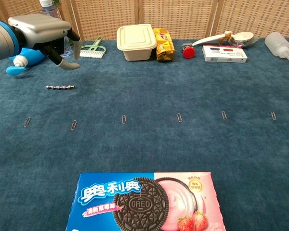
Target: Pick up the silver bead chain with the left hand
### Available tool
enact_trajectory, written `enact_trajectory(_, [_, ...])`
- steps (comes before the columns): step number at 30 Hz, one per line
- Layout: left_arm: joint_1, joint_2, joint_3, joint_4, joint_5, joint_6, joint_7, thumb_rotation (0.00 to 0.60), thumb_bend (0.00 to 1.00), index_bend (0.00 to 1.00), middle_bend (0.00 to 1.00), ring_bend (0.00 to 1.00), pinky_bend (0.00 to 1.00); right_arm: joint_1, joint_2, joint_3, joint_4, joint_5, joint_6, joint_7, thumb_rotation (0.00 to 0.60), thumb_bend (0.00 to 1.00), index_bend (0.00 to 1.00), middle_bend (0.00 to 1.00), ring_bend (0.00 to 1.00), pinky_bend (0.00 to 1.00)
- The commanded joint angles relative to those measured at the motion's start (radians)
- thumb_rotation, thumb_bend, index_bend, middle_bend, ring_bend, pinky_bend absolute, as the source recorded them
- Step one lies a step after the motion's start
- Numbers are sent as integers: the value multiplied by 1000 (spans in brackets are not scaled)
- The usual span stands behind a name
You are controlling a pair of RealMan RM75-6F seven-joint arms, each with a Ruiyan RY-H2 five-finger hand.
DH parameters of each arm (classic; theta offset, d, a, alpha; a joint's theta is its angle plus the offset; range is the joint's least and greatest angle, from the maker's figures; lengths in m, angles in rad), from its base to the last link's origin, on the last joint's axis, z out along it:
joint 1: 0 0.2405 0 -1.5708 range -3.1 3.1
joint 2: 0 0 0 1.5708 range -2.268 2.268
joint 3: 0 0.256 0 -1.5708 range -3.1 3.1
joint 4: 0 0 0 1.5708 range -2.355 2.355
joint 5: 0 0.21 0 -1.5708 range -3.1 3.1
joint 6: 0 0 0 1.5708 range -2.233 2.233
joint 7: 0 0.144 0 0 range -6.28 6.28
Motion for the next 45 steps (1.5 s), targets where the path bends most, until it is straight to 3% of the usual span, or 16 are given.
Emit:
enact_trajectory(1, [-5,-5,3,9,-13,-11,-8,416,585,469,1000,1000,1000,0,0,0,0,1,-1,0,600,395,0,83,154,147])
enact_trajectory(9, [-20,-17,3,35,-44,-39,-40,445,682,499,1000,1000,1000,-1,0,0,0,2,2,1,600,394,0,82,156,147])
enact_trajectory(18, [-37,-33,24,70,-41,-51,-43,424,658,483,1000,1000,1000,2,-7,1,11,10,-6,1,600,395,0,83,158,147])
enact_trajectory(45, [-43,-79,67,157,-32,-51,-56,481,653,457,1000,1000,1000,-3,-22,3,37,10,6,25,600,394,0,83,166,147])
